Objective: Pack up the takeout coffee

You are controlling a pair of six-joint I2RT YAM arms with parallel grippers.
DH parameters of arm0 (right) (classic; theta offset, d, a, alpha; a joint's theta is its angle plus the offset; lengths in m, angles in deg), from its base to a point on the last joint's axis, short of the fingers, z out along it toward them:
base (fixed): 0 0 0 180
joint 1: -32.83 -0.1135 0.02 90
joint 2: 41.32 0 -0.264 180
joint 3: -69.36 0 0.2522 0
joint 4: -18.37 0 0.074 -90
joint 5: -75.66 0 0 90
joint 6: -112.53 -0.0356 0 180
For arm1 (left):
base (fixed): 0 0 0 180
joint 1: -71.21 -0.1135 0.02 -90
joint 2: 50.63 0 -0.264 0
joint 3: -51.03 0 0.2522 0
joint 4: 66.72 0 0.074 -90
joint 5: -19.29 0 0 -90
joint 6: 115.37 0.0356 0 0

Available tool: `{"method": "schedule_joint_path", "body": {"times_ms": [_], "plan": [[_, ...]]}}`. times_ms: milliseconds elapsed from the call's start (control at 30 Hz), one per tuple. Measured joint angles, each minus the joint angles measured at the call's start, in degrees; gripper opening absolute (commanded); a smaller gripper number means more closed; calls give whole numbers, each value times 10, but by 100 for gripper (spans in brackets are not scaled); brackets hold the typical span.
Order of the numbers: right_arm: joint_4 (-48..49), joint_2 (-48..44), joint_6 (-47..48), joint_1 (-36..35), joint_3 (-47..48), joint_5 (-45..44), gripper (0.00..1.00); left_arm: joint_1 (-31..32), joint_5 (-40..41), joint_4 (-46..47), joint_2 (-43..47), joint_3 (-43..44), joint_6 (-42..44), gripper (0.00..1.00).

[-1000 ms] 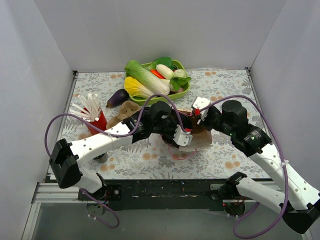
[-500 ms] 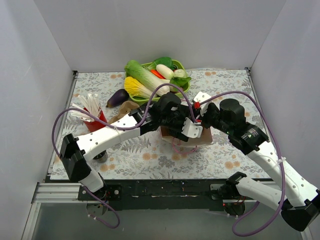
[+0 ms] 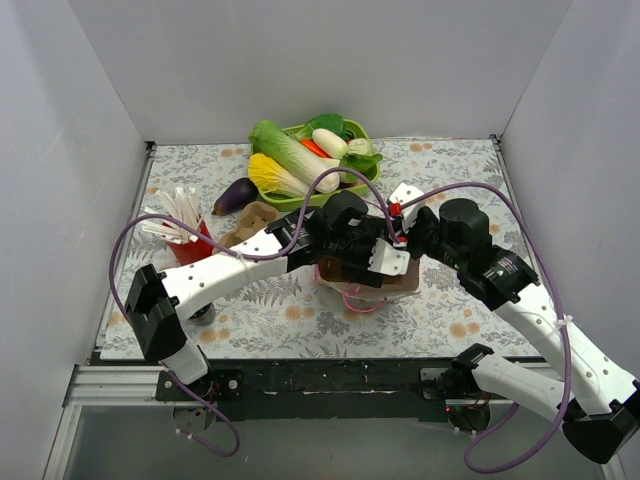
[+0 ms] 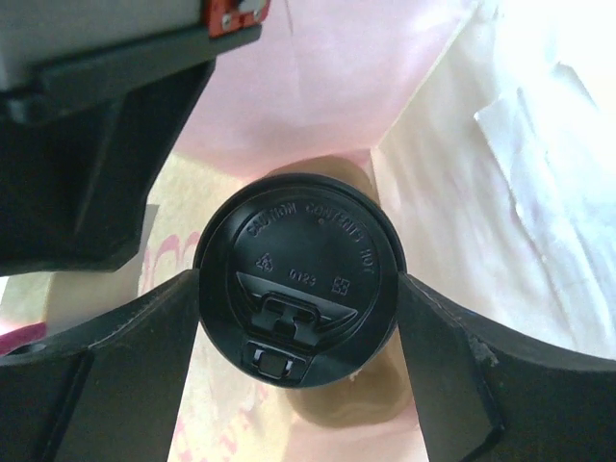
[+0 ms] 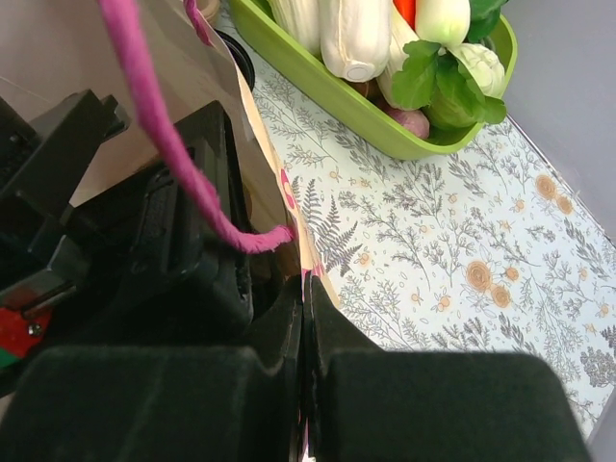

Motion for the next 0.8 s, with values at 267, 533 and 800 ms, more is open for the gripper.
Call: {"method": "schedule_joint_path", "body": {"times_ms": [267,533,800], "plan": [[-22,-16,23,2,-4,5,1,12,2,57,7,-40,-19,0],[-35,-17,22,2,-9,20,1,12,11,105,12,-71,11,0],[-14,-7,-41,33,6,40,1,4,16,83,12,-128,34,0]]}}
